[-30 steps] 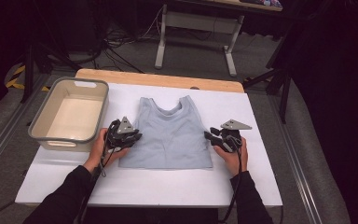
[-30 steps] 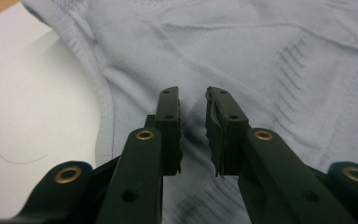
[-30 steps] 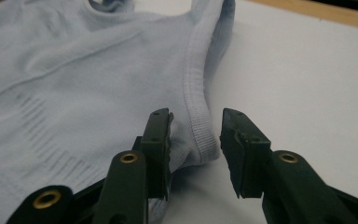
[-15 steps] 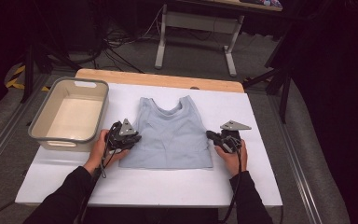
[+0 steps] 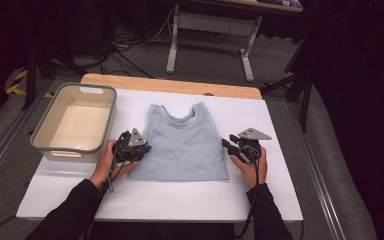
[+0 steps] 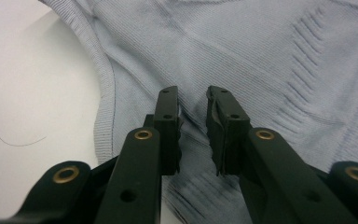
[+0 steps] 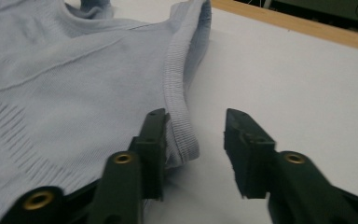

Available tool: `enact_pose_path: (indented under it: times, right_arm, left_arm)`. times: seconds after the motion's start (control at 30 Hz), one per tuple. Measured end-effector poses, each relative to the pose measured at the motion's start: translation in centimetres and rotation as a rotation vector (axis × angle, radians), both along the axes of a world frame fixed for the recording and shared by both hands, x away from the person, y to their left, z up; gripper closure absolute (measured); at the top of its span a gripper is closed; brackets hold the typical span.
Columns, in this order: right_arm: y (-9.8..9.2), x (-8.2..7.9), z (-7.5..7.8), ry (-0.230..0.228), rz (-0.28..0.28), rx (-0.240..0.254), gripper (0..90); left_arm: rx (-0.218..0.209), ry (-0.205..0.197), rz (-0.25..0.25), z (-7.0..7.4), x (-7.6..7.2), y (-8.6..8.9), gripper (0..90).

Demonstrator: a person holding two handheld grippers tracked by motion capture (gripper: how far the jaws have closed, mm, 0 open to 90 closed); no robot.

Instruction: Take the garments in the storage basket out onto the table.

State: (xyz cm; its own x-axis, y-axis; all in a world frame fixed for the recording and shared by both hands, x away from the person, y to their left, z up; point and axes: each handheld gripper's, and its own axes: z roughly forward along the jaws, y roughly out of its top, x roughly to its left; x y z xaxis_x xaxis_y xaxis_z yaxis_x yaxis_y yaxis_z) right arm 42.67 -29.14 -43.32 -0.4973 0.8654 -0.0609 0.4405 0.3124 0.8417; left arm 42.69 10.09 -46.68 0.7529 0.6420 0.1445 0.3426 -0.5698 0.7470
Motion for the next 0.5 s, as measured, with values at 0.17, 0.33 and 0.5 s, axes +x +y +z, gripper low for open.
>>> enact_pose_path:
  times: [0.17, 0.33, 0.5]
  right_arm:
    - [-0.1, 1.5, -1.4, 0.072, -0.019, 0.087, 51.9]
    - [0.5, 2.1, -2.1, 0.118, 0.025, 0.084, 60.3]
    - [1.4, 2.2, -2.5, 0.135, 0.056, 0.007, 77.0]
  left_arm:
    - [-0.008, 0.006, 0.001, 0.0, 0.1, 0.1, 73.6]
    - [-0.02, 0.008, 0.006, -0.1, 0.1, 0.2, 72.0]
    - [-0.017, -0.002, 0.013, -0.2, 0.0, 0.1, 70.9]
